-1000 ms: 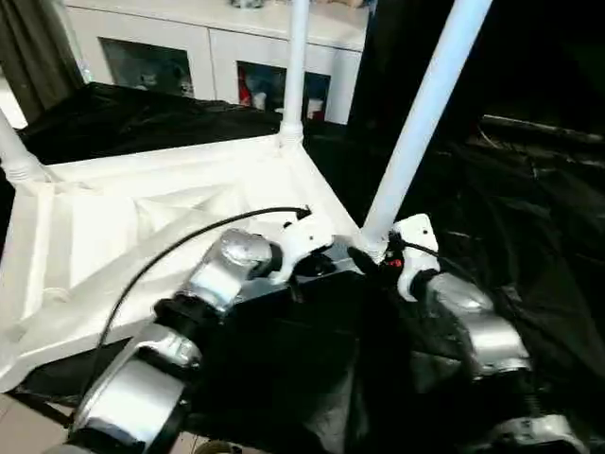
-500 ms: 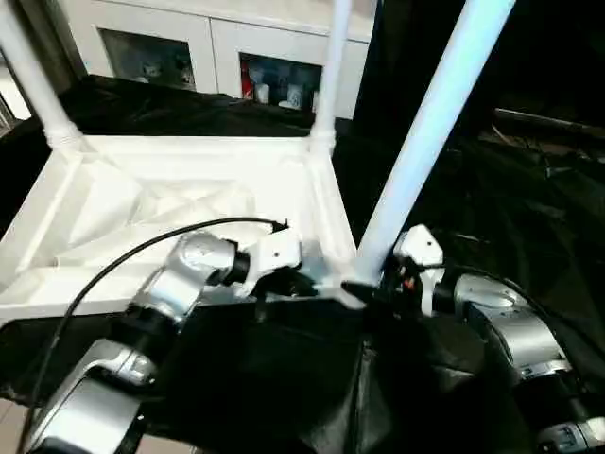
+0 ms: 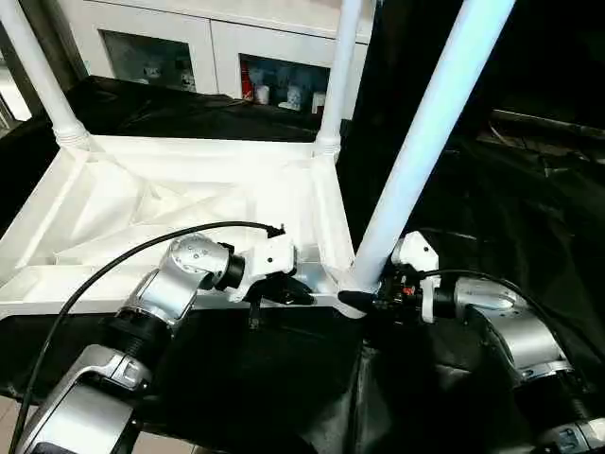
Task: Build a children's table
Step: Rotate leg to tighten
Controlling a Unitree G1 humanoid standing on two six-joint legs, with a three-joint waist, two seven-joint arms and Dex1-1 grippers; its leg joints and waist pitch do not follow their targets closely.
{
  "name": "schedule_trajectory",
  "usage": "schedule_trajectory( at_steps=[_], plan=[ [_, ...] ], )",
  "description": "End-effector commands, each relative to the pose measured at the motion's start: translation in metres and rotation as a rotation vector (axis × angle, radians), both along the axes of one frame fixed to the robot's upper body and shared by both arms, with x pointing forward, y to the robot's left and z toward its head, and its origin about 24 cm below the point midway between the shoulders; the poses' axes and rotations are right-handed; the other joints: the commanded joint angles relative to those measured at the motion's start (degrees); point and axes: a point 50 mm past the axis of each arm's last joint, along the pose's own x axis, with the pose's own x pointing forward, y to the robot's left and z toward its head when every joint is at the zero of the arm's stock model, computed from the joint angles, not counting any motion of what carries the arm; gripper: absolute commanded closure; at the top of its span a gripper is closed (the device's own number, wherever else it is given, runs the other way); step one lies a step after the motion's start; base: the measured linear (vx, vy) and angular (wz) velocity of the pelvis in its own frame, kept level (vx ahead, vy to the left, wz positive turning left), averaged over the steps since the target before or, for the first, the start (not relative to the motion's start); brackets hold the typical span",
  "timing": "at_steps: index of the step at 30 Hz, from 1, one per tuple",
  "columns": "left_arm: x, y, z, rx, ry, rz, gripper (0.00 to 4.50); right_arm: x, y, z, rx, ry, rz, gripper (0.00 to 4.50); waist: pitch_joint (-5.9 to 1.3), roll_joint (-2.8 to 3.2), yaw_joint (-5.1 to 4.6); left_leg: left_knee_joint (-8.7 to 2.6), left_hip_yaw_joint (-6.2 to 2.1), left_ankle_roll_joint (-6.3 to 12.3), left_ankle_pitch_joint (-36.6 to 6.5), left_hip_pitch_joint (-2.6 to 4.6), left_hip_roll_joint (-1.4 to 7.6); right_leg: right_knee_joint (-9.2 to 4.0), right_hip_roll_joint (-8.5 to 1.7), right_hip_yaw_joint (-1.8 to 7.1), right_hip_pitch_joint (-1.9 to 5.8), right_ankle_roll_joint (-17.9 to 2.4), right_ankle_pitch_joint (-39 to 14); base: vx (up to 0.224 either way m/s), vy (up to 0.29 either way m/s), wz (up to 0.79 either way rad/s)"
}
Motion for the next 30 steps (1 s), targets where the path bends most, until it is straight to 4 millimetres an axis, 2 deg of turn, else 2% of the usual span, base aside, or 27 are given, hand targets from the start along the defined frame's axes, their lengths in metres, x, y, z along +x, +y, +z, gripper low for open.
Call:
schedule_trajectory(
  at_steps=[1, 2, 3, 4, 5, 6, 8, 10, 11, 12, 14, 16, 17, 18, 20, 21, 22, 24, 25, 28, 30],
  plan=[
    [-0.002, -0.003, -0.004, 0.012, 0.012, -0.013, 4.5, 0.008, -0.008, -0.002, -0.027, -0.019, -0.125, 1.74, -3.45, 0.14, 0.01, -3.26, -0.56, 1.46, -12.1, 1.08, 2.2, -4.02, -4.31, 2.4, 2.06, -13.0, -6.8, 0.0, 0.0, 0.0],
    [0.006, -0.005, -0.006, 0.011, -0.022, 0.076, 4.5, 0.016, -0.013, -0.009, -0.052, -0.005, -0.275, 1.75, -3.37, 0.09, -0.09, -3.3, -0.53, 1.1, -12.5, 1.13, 2.18, -4.14, -4.3, 2.39, 1.9, -13.0, -7.5, 0.0, 0.0, 0.0],
    [0.006, -0.005, -0.006, 0.011, -0.022, 0.076, 4.5, 0.016, -0.013, -0.009, -0.052, -0.005, -0.275, 1.75, -3.18, 0.18, -0.27, -3.42, -0.51, 0.64, -13.3, 1.18, 2.17, -4.24, -4.27, 2.38, 1.64, -13.0, -8.8, 0.0, 0.0, 0.0],
    [0.009, -0.007, -0.006, 0.003, -0.035, 0.115, 4.5, 0.019, -0.015, -0.012, -0.057, 0.005, -0.33, 1.75, -3.19, 0.04, -0.47, -3.55, -0.76, -0.4, -15.3, 1.16, 2.01, -4.53, -4.36, 2.26, 1.87, -12.1, -13.0, 0.0, 0.0, 0.0],
    [0.011, -0.008, -0.005, -0.009, -0.042, 0.139, 4.5, 0.021, -0.016, -0.014, -0.058, 0.012, -0.368, 1.75, -3.09, 0.08, -0.52, -3.55, -0.72, -1.01, -16.5, 1.4, 2.06, -4.84, -4.34, 2.35, 1.55, -11.2, -15.5, 0.0, 0.0, 0.0],
    [0.017, -0.017, -0.006, -0.024, -0.044, 0.204, 4.5, 0.025, -0.015, -0.021, -0.039, 0.059, -0.518, 1.75, -2.92, -0.07, -0.7, -3.56, -0.62, -1.18, -17.6, 1.61, 2.11, -5.12, -4.35, 2.54, 1.25, -11.0, -17.5, 0.0, 0.0, 0.0],
    [0.021, -0.024, -0.007, -0.027, -0.049, 0.247, 4.5, 0.027, -0.014, -0.026, -0.036, 0.084, -0.606, 1.75, -3.07, 0.04, -0.65, -3.73, -0.97, -1.97, -18.1, 1.49, 2.04, -5.24, -4.55, 2.4, 1.38, -10.0, -20.0, 0.0, 0.0, 0.0],
    [0.025, -0.032, -0.008, -0.029, -0.055, 0.295, 4.5, 0.027, -0.01, -0.03, -0.033, 0.105, -0.668, 1.75, -3.08, 0.06, -0.67, -3.8, -1.0, -2.24, -18.1, 1.58, 2.12, -5.32, -4.51, 2.41, 1.21, -9.5, -19.3, 0.0, 0.0, 0.0],
    [0.028, -0.042, -0.009, -0.029, -0.065, 0.347, 4.5, 0.026, -0.002, -0.034, -0.031, 0.12, -0.713, 1.75, -3.04, 0.02, -0.73, -3.81, -0.94, -2.12, -18.2, 1.55, 2.1, -5.38, -4.42, 2.43, 1.26, -9.5, -19.0, 0.0, 0.0, 0.0],
    [0.03, -0.054, -0.01, -0.03, -0.072, 0.379, 4.5, 0.025, 0.009, -0.037, -0.03, 0.13, -0.729, 1.75, -3.1, 0.05, -0.65, -3.73, -0.8, -2.23, -18.4, 1.8, 2.01, -5.49, -4.39, 2.58, 0.94, -9.6, -18.3, 0.0, 0.0, 0.0],
    [0.03, -0.067, -0.01, -0.04, -0.071, 0.388, 4.5, 0.023, 0.024, -0.038, -0.021, 0.126, -0.701, 1.75, -3.09, 0.17, -0.38, -3.76, -0.88, -2.0, -18.2, 1.65, 1.97, -5.5, -4.48, 2.57, 1.11, -9.4, -17.9, 0.0, 0.0, 0.0],
    [0.028, -0.076, -0.009, -0.052, -0.07, 0.366, 4.5, 0.022, 0.032, -0.036, 0.008, 0.114, -0.688, 1.75, -3.14, -0.1, -0.23, -3.7, -0.8, -1.27, -18.1, 1.62, 1.82, -5.66, -4.48, 2.58, 1.16, -8.9, -17.8, 0.0, 0.0, 0.0],
    [0.027, -0.079, -0.009, -0.054, -0.074, 0.359, 4.5, 0.022, 0.034, -0.035, 0.017, 0.11, -0.695, 1.4, -3.13, -0.08, -0.1, -3.71, -0.83, -0.85, -18.0, 1.61, 1.84, -5.75, -4.58, 2.57, 1.13, -8.6, -18.0, 0.0, 0.0, 0.0],
    [0.027, -0.08, -0.008, -0.054, -0.076, 0.354, 4.5, 0.022, 0.034, -0.035, 0.019, 0.107, -0.697, 1.4, -3.11, 0.18, -0.16, -3.82, -0.9, -0.77, -18.3, 1.53, 1.85, -5.8, -4.55, 2.53, 1.16, -8.5, -18.3, 0.0, 0.0, 0.0],
    [0.027, -0.08, -0.009, -0.052, -0.078, 0.349, 4.5, 0.023, 0.034, -0.033, 0.026, 0.101, -0.695, 1.06, -3.12, 0.28, -0.18, -3.93, -1.03, -0.9, -18.9, 1.48, 1.9, -5.76, -4.56, 2.46, 1.16, -8.4, -18.5, 0.0, 0.0, 0.0],
    [0.027, -0.08, -0.009, -0.052, -0.078, 0.349, 4.5, 0.023, 0.034, -0.033, 0.026, 0.101, -0.695, 1.03, -3.11, 0.24, -0.22, -3.95, -1.04, -0.91, -19.2, 1.46, 1.9, -5.81, -4.54, 2.45, 1.17, -8.4, -18.5, 0.0, 0.0, 0.0],
    [0.027, -0.078, -0.009, -0.05, -0.079, 0.344, 4.5, 0.024, 0.033, -0.032, 0.026, 0.095, -0.69, 0.96, -3.12, 0.33, -0.2, -3.96, -1.06, -0.92, -19.5, 1.52, 1.92, -5.8, -4.57, 2.45, 1.11, -8.5, -18.3, 0.0, 0.0, 0.0],
    [0.027, -0.07, -0.009, -0.039, -0.08, 0.326, 4.5, 0.025, 0.029, -0.026, 0.027, 0.061, -0.649, 0.96, -3.24, 0.18, -0.26, -4.01, -1.12, -0.61, -19.1, 1.2, 1.9, -5.64, -4.62, 2.35, 1.43, -8.5, -17.2, 0.0, 0.0, 0.0],
    [0.026, -0.061, -0.009, -0.032, -0.079, 0.297, 4.5, 0.025, 0.025, -0.02, 0.031, 0.031, -0.588, 0.96, -3.18, 0.13, -0.26, -4.03, -1.12, -0.43, -18.9, 1.15, 1.88, -5.7, -4.64, 2.32, 1.47, -8.5, -17.1, 0.0, 0.0, 0.0],
    [0.023, -0.052, -0.007, -0.047, -0.092, 0.227, 4.5, 0.022, 0.017, -0.015, 0.012, -0.008, -0.475, 0.96, -3.3, -0.05, 0.01, -3.77, -0.98, 0.55, -17.2, 1.03, 1.89, -5.51, -4.72, 2.31, 1.77, -8.8, -14.9, 0.0, 0.0, 0.0],
    [0.021, -0.044, -0.006, -0.043, -0.086, 0.199, 4.5, 0.02, 0.011, -0.012, 0.002, -0.021, -0.421, 0.96, -3.28, -0.17, -0.15, -3.71, -0.81, 1.43, -16.2, 0.77, 1.93, -5.32, -4.77, 2.33, 1.82, -9.5, -14.1, 0.0, 0.0, 0.0]
  ],
)
